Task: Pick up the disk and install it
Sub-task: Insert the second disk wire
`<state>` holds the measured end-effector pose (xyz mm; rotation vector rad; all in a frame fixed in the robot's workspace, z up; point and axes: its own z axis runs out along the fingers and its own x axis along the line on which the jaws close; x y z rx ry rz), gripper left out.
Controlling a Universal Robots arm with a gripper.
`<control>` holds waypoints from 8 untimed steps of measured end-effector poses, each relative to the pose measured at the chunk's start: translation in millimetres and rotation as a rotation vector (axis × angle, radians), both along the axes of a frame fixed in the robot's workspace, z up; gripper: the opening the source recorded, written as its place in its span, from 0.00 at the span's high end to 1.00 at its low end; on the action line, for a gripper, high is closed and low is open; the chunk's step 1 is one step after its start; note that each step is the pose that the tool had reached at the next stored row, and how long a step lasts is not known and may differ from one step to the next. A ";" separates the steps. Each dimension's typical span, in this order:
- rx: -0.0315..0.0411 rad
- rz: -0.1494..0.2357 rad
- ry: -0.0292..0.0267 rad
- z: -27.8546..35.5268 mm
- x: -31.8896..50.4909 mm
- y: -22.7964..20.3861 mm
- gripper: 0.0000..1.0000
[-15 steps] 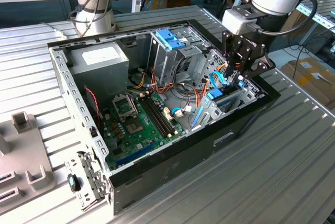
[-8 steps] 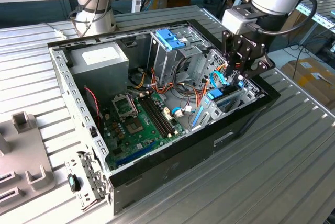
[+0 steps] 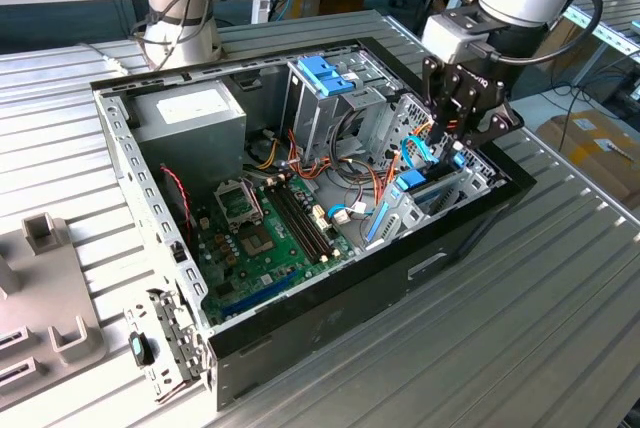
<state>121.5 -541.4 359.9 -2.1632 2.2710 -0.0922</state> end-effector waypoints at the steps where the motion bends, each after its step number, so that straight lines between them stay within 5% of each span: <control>1: 0.0001 0.000 0.0000 -0.1 0.1 0.4 0.64; 8: 0.0000 0.000 0.0000 0.0 3.2 4.9 0.64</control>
